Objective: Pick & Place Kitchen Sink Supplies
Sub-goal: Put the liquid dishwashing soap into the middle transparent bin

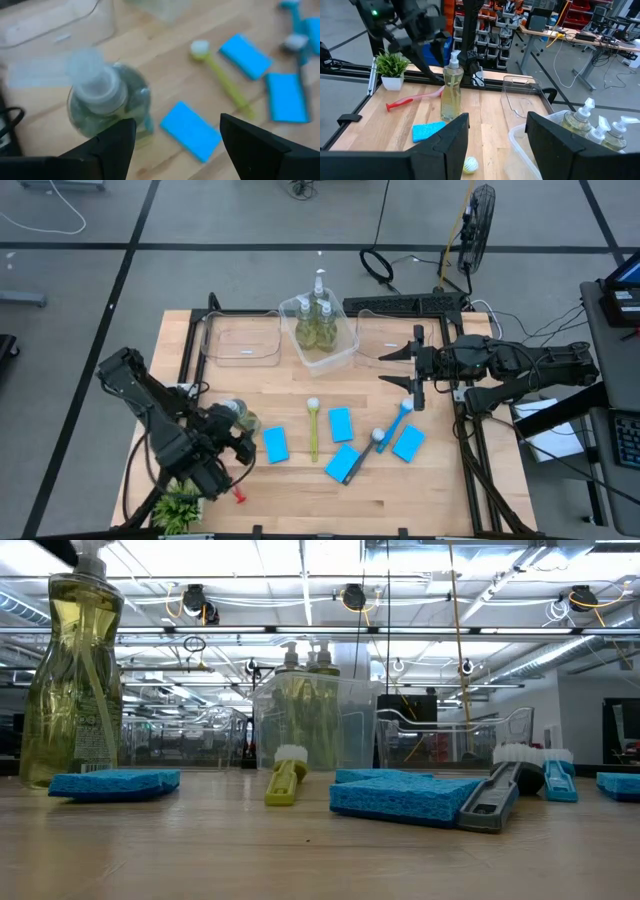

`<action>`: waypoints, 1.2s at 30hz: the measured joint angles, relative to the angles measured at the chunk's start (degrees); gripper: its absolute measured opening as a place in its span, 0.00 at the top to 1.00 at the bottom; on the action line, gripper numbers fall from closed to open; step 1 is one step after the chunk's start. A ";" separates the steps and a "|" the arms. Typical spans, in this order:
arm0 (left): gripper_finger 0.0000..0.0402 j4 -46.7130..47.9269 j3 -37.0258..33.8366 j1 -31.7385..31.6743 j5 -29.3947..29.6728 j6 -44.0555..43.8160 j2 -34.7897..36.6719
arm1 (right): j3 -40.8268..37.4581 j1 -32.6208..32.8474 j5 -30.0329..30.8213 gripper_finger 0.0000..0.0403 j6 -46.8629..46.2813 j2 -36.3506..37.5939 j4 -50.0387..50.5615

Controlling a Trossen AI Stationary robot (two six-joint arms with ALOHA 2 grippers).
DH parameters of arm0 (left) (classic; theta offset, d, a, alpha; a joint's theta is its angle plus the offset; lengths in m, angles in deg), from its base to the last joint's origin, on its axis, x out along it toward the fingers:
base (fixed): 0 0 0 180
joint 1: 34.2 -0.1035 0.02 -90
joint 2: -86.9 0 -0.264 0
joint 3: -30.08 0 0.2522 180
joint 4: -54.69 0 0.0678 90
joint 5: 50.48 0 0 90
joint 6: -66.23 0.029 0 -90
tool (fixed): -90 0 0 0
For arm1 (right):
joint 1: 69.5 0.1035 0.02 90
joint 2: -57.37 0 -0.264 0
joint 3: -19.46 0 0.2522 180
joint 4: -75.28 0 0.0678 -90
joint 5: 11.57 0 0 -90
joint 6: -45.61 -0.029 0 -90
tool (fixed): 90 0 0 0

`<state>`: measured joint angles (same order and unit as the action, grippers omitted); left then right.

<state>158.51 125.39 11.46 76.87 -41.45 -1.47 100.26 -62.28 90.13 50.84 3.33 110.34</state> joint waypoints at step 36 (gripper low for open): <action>0.31 -0.06 -7.09 -5.41 10.70 7.72 6.80 | 0.00 0.00 0.00 0.54 -1.49 0.00 1.35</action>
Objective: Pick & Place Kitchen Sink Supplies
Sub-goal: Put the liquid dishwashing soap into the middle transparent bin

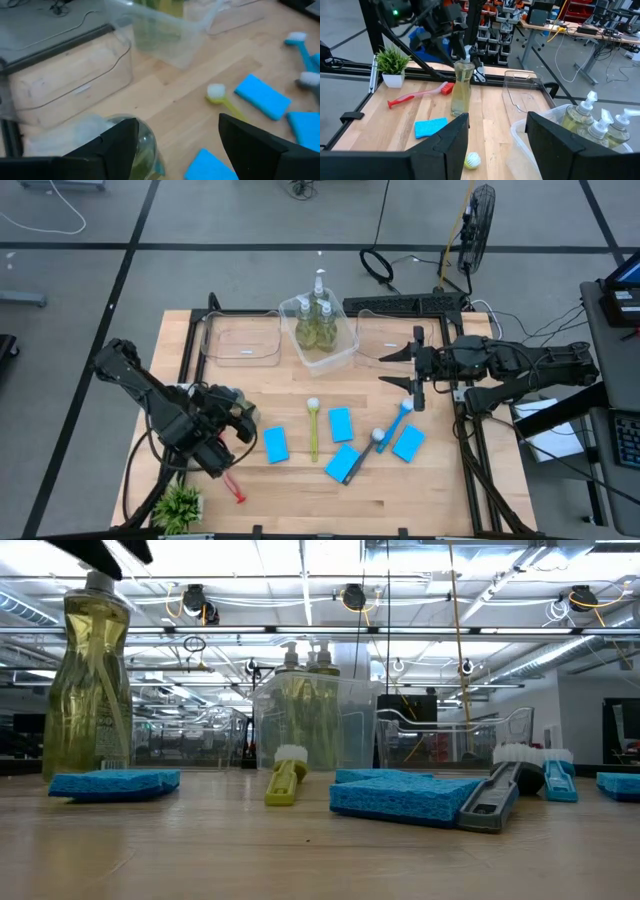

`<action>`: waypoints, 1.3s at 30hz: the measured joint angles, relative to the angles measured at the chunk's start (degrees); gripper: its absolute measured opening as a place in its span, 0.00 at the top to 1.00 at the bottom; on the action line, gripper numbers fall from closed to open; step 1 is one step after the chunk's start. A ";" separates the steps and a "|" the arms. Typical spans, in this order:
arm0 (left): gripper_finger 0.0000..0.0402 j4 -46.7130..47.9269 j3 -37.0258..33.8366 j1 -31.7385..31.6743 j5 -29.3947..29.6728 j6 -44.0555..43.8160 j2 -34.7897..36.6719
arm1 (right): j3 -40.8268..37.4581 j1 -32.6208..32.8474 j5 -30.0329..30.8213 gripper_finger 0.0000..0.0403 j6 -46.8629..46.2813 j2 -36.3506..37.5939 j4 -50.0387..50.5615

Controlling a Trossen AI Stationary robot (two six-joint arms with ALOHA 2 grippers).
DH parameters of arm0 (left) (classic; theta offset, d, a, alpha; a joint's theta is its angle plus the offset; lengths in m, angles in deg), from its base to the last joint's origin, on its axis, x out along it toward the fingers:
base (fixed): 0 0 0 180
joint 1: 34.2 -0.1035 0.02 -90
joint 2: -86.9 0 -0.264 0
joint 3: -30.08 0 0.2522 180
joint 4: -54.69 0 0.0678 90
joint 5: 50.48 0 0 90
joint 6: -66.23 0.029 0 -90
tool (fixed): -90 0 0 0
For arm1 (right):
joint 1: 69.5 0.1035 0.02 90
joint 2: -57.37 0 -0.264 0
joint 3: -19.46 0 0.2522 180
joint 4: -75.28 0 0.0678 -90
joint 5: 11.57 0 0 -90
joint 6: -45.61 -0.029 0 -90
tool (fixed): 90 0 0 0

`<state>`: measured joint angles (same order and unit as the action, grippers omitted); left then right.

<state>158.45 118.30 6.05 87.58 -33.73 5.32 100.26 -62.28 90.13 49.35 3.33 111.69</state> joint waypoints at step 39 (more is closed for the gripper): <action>0.28 0.00 -4.61 -0.35 3.86 -1.80 -0.15 | -0.02 0.00 0.00 0.54 0.00 0.00 -0.09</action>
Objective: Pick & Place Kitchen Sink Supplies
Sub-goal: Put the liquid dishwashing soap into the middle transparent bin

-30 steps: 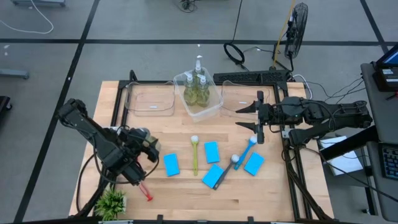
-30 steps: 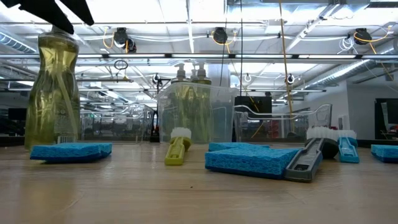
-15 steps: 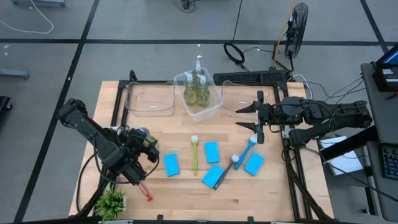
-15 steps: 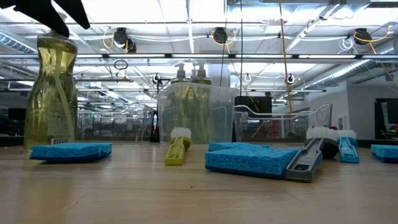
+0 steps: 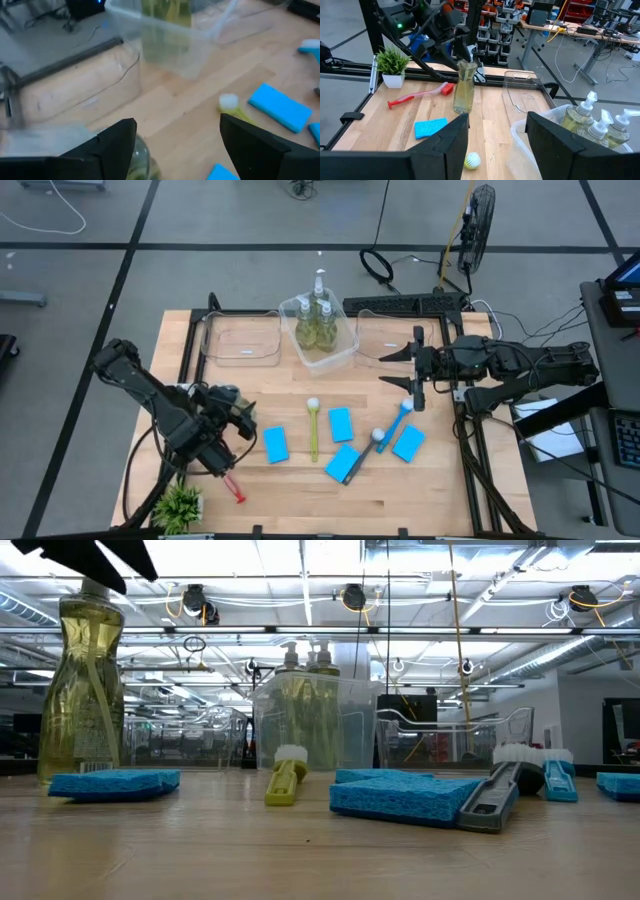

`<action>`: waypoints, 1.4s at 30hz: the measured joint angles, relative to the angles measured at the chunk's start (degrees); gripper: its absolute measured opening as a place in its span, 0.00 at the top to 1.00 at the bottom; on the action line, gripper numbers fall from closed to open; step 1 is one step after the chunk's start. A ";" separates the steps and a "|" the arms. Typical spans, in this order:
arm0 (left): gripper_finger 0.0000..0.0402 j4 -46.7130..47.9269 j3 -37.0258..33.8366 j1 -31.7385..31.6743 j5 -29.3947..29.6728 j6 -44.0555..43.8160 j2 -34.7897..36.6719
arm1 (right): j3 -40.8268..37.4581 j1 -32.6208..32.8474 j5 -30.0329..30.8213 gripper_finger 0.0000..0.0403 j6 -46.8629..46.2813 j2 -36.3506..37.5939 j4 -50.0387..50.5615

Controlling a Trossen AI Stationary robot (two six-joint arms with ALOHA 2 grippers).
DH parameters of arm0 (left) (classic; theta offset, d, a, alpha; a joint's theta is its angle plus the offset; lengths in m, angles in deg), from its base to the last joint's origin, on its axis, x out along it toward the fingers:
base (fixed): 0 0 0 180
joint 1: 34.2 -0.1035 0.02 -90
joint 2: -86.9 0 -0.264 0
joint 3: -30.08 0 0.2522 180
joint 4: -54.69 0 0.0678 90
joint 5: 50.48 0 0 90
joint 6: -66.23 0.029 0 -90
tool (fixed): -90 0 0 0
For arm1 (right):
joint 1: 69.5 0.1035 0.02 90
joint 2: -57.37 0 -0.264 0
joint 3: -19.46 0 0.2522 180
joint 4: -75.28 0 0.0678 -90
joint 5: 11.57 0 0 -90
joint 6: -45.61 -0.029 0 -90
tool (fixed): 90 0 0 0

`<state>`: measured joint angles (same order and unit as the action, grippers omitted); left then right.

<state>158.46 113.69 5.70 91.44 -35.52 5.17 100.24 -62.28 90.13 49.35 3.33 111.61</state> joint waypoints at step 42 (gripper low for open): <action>0.28 -0.12 0.83 -4.63 10.73 -0.89 0.50 | 0.00 0.00 0.00 0.54 0.17 0.00 0.00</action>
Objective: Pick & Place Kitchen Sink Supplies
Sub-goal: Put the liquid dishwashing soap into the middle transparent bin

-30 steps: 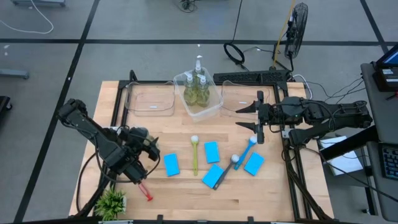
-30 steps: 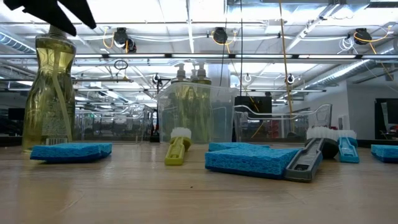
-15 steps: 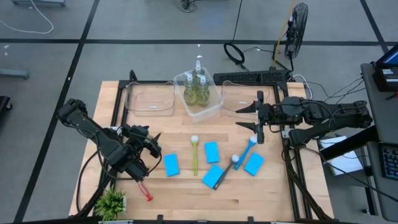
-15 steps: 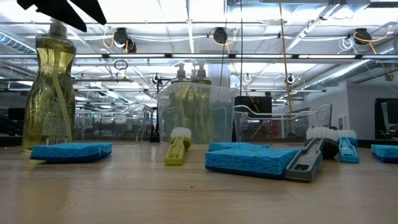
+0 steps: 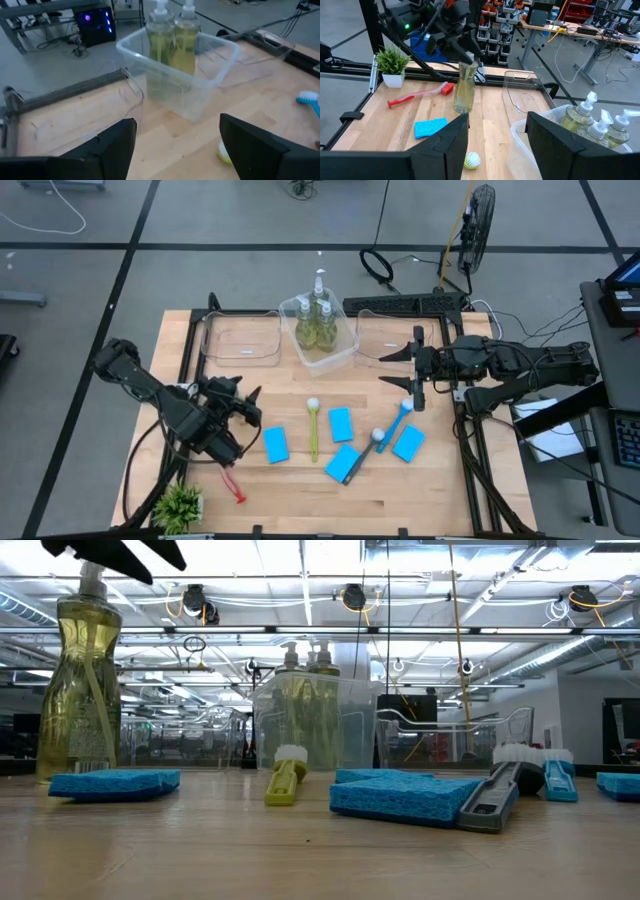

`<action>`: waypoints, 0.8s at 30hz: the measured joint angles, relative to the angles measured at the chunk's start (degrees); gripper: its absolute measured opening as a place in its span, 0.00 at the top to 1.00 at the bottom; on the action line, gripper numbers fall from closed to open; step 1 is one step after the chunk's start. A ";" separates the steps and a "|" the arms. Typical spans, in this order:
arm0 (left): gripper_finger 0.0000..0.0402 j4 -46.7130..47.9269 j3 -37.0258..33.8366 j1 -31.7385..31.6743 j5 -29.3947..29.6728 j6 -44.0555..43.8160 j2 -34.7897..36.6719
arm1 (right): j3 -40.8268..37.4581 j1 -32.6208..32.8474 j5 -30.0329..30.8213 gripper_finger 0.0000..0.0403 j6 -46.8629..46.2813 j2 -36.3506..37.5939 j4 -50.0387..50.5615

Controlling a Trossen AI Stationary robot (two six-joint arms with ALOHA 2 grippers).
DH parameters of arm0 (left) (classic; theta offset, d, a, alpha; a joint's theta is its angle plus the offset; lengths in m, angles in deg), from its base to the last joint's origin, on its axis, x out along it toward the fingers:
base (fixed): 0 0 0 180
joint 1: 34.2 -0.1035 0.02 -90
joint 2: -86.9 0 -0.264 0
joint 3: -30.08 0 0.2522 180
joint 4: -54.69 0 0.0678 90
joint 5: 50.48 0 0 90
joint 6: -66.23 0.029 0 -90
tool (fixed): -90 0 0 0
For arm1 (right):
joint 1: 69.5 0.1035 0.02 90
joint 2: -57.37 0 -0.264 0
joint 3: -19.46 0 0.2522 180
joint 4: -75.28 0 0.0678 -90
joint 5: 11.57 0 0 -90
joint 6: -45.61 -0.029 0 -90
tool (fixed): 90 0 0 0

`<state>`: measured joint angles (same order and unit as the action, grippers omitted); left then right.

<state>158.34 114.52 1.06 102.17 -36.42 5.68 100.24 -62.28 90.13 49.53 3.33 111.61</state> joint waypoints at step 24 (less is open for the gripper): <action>0.37 0.14 10.44 -3.10 -14.25 19.01 8.69 | -0.02 -0.02 -1.80 0.54 -3.39 0.00 2.47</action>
<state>158.48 124.96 -2.04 87.92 -17.40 14.37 100.22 -62.30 88.34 46.14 3.33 114.08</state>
